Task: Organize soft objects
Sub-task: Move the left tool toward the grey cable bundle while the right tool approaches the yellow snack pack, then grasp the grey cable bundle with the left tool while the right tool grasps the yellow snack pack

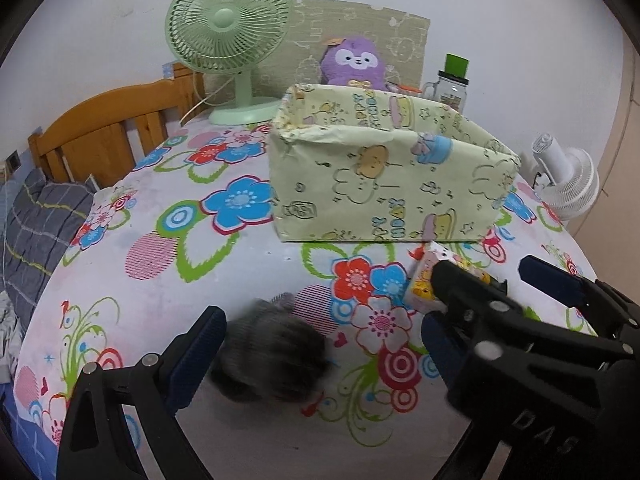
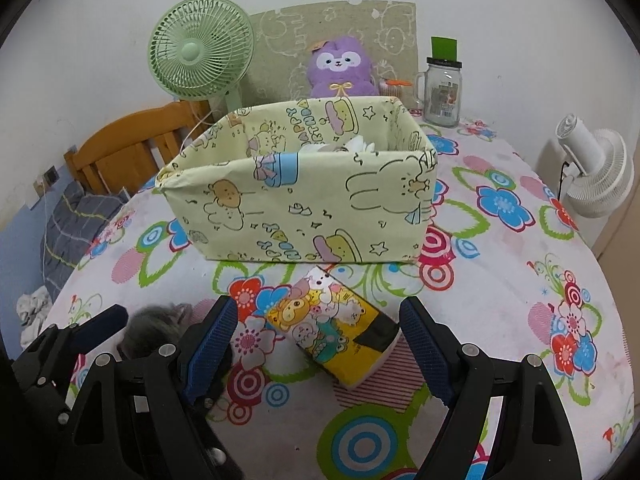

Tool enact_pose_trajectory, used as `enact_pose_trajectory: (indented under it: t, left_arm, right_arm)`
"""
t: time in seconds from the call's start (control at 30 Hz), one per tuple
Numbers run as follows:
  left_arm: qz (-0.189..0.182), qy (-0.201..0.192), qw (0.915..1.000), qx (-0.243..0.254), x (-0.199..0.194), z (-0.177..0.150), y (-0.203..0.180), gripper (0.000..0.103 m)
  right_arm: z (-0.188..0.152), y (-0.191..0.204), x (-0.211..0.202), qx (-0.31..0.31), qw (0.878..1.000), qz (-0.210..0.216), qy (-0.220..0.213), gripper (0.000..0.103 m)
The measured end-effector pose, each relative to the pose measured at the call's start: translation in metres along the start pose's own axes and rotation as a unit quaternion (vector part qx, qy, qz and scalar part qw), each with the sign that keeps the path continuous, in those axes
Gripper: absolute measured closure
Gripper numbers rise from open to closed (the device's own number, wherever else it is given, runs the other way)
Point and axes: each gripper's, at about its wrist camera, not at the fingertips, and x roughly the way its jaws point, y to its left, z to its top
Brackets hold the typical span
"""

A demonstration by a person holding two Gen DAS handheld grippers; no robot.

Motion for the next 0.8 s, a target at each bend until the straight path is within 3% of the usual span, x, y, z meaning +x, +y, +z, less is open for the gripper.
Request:
enact_pose_trajectory:
  t: [0.13,0.23,0.4,0.8]
  left_arm:
    - [0.002,0.012,0.9998,-0.014,0.006,0.002,0.011,0.008]
    - [0.002,0.039,0.999,-0.021,0.018,-0.001,0.017,0.039]
    - [-0.01,0.041,0.9985,-0.034,0.02,-0.004,0.022,0.041]
    - [-0.038,0.035,0.9986,0.011,0.028,0.0,-0.009,0.042]
  right_arm:
    - [0.003,0.004,0.004,-0.003,1.0,-0.003,0.005,0.018]
    - [0.002,0.006,0.008,-0.003,1.0,-0.005,0.011,0.018]
    - [0.001,0.007,0.015,-0.006,1.0,-0.011,0.02,0.018]
    - [0.002,-0.002,0.036,-0.017,0.998,-0.026,0.051,0.018]
